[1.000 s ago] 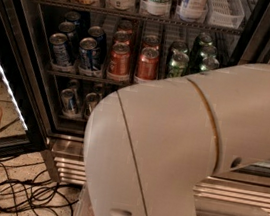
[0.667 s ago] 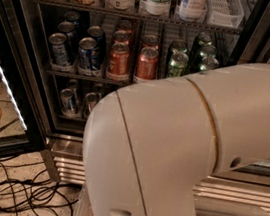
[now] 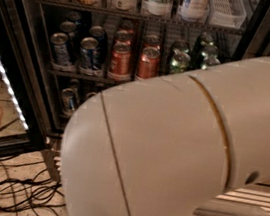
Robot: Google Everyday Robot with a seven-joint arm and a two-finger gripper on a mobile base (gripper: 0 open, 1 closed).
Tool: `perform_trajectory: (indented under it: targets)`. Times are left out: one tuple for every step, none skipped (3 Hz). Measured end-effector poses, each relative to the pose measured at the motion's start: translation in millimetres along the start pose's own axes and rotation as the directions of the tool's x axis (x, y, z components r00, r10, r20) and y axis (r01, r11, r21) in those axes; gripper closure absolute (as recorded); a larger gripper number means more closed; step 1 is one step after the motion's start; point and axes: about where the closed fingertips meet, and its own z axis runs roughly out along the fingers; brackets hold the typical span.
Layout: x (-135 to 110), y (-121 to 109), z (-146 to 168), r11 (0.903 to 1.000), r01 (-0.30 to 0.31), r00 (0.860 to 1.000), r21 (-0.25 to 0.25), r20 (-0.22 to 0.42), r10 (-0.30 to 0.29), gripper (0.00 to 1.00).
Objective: Pick water bottle from bottom shelf of fridge
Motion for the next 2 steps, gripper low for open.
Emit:
perform_trajectory:
  targets:
    - [0.0,0.0,0.0,1.0,0.0,1.0,0.0,0.0,0.0,1.0]
    - [6.3,-14.3,-1.9,0.9927,-0.12,0.992,0.011,-0.034,0.121,1.0]
